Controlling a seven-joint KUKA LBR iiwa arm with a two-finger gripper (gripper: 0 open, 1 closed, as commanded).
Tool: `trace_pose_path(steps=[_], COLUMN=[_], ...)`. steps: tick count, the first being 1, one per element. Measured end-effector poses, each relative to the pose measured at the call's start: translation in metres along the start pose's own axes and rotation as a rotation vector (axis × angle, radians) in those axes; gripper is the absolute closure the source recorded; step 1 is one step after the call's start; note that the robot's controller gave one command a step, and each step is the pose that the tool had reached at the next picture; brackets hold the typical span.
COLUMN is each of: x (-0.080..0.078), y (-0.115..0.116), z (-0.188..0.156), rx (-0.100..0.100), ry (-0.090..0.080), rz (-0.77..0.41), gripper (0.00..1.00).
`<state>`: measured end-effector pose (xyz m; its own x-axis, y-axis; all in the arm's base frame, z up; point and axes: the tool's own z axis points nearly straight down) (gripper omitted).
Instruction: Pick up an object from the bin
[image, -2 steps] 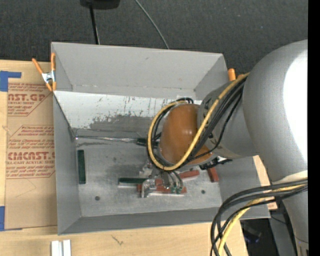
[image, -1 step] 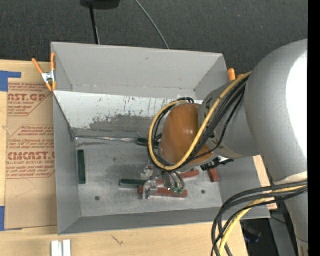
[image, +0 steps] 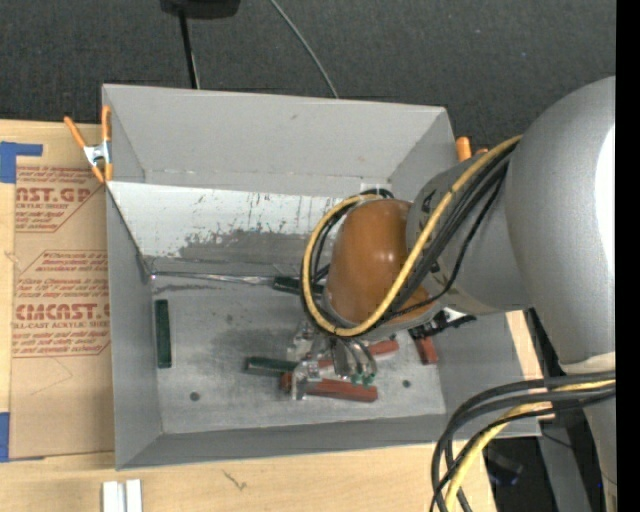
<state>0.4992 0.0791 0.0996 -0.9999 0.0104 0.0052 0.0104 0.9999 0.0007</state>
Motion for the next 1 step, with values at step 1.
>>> trace_pose_path(steps=[1], x=[-0.0021], y=[0.0005], z=[-0.0206], rx=[0.0], ry=[-0.004], rz=[0.001], gripper=[1.0])
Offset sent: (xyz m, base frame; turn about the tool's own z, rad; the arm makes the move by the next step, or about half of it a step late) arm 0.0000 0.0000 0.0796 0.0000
